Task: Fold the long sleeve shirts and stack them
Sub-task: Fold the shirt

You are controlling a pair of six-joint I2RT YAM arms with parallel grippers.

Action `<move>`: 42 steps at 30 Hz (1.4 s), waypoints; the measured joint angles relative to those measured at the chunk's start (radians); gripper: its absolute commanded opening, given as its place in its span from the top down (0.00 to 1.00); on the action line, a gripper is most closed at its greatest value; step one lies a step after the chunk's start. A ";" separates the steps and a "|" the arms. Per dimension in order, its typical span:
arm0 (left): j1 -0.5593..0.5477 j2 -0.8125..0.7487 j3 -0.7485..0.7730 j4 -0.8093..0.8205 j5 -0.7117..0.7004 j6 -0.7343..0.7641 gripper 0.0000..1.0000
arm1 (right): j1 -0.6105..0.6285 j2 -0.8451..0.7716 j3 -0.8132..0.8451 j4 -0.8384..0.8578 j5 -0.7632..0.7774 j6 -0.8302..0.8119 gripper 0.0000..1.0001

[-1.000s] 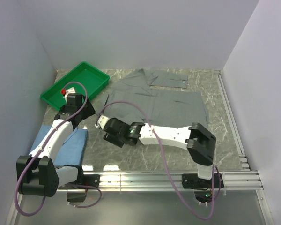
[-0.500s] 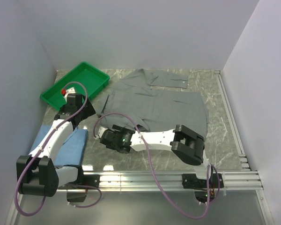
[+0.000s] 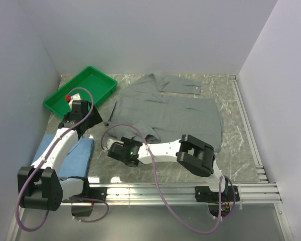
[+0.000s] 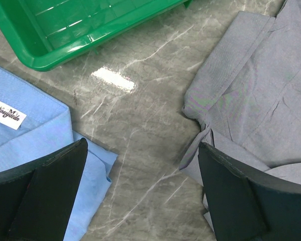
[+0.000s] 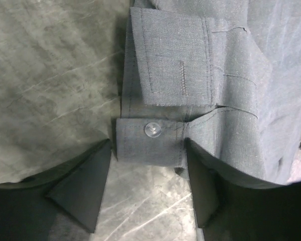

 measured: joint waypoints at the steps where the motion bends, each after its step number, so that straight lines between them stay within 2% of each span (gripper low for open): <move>1: 0.000 0.000 0.000 0.000 0.000 0.000 0.02 | -0.002 0.003 -0.002 0.006 0.004 0.000 0.38; 7: 0.000 0.000 0.000 0.000 0.000 0.000 0.02 | -0.023 0.011 -0.011 0.024 -0.002 0.010 0.61; 8: 0.000 0.000 0.000 0.000 0.000 0.000 0.02 | -0.026 0.012 -0.013 0.024 -0.007 0.014 0.73; 11: 0.001 0.000 0.000 0.000 0.000 0.000 0.02 | -0.034 0.014 -0.015 0.019 -0.027 0.023 0.91; 14: 0.002 0.000 0.000 0.000 0.000 0.000 0.02 | -0.040 0.014 -0.014 0.013 -0.042 0.029 1.00; 22: 0.003 0.000 0.000 0.000 0.003 0.000 0.02 | -0.055 -0.008 0.021 -0.050 -0.108 0.051 1.00; 26: 0.003 0.000 0.000 0.000 0.008 0.000 0.02 | -0.099 -0.065 0.084 -0.102 -0.177 0.089 1.00; 33: 0.004 0.003 0.000 0.000 0.037 -0.001 0.02 | -0.305 -0.130 0.290 -0.159 -0.321 0.246 1.00; 42: 0.004 0.087 0.000 -0.035 0.186 -0.037 0.04 | -0.583 -0.176 0.308 -0.206 -0.473 0.485 1.00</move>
